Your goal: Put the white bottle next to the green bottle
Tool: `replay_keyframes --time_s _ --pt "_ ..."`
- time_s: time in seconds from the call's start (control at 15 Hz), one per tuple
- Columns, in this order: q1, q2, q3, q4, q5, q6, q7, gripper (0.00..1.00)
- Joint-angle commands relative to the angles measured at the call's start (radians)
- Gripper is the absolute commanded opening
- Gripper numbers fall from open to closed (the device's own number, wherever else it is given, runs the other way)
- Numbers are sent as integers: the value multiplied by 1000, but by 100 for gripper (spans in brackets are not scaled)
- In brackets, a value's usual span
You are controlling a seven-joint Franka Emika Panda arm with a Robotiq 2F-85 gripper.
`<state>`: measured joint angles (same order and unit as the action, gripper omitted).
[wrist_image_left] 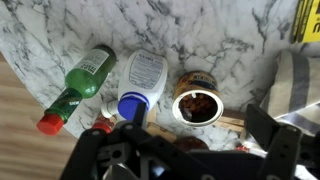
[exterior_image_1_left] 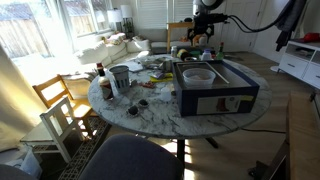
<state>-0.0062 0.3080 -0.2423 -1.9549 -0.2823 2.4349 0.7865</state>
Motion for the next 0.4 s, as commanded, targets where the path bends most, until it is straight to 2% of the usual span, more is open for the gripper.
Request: replay_keyframes --time_s 0.0,0.07,0.13,0.33 --pt "-28 -108 42 -102 23 -33 -212 100" --pt "-37 -120 48 -111 39 -39 -279 100" --pt "-15 -62 28 -49 8 -22 -164 100" --pt "-26 -93 35 -75 16 -30 -243 100"
